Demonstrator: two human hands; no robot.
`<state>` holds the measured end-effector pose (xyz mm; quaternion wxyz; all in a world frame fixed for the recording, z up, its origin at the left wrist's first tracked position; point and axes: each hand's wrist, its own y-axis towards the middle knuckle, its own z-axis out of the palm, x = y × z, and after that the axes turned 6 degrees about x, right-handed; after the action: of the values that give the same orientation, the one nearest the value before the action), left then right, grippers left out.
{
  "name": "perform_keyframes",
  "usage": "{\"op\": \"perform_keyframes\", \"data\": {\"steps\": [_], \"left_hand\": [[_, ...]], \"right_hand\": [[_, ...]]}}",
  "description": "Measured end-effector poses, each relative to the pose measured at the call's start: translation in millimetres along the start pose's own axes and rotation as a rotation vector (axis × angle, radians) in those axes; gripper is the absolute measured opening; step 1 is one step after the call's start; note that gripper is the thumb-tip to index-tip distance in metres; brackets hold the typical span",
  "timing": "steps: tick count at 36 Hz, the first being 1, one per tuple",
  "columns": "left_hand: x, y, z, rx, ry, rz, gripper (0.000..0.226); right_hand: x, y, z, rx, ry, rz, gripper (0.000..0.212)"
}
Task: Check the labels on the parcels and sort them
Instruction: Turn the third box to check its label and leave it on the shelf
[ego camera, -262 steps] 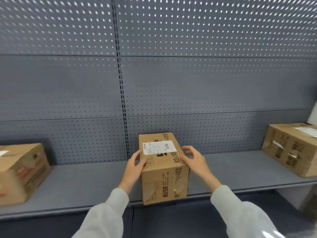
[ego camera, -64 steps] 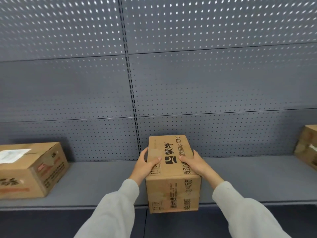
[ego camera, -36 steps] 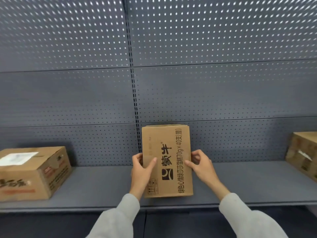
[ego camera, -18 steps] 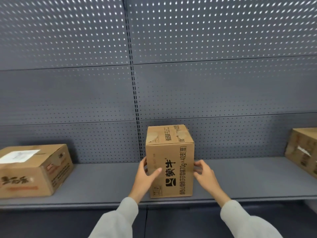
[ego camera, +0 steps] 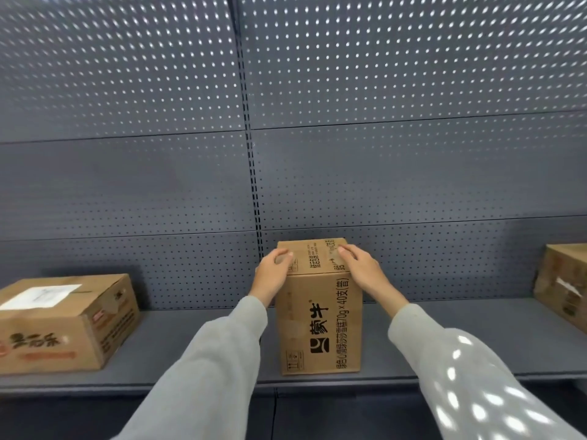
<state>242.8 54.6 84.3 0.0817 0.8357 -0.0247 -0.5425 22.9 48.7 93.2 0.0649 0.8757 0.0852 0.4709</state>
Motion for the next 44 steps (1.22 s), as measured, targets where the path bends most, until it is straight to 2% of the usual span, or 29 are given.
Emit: {"op": "perform_keyframes", "data": {"steps": [4,7,14,18,21,23,26,29,33,35,37,44], "left_hand": [[5,8,1,0.008,0.044,-0.054,0.039],[11,11,0,-0.009,-0.034,-0.082,0.035],[16,15,5,-0.028,-0.173,-0.125,0.036],[16,11,9,-0.032,-0.238,-0.133,0.035],[14,7,9,-0.035,-0.245,-0.13,0.034],[12,6,6,-0.033,-0.238,-0.12,0.035],[11,2,1,-0.023,-0.171,-0.115,0.039],[10,-2,-4,0.019,-0.12,-0.105,0.045],[10,-9,-2,0.086,-0.162,-0.152,0.056],[9,-10,0,0.087,-0.204,-0.175,0.055],[7,-13,2,0.09,-0.234,-0.19,0.051],[1,-17,3,0.082,-0.339,-0.225,0.045]], "right_hand": [[-2,11,5,0.03,-0.111,0.057,0.05],[-7,19,8,0.05,-0.131,0.073,0.043],[-18,24,15,-0.014,-0.071,0.151,0.038],[-26,27,13,0.005,-0.024,0.159,0.038],[-32,27,12,0.012,0.006,0.136,0.048],[-36,22,13,0.021,0.07,0.103,0.063],[-45,1,14,-0.017,0.37,0.064,0.089],[-69,-25,20,0.008,0.641,0.061,0.086],[-125,-56,42,0.163,0.57,0.144,0.103],[-150,-67,55,0.263,0.496,0.199,0.115],[-164,-78,66,0.341,0.471,0.234,0.114],[-189,-78,81,0.237,0.469,0.25,0.097]]}}
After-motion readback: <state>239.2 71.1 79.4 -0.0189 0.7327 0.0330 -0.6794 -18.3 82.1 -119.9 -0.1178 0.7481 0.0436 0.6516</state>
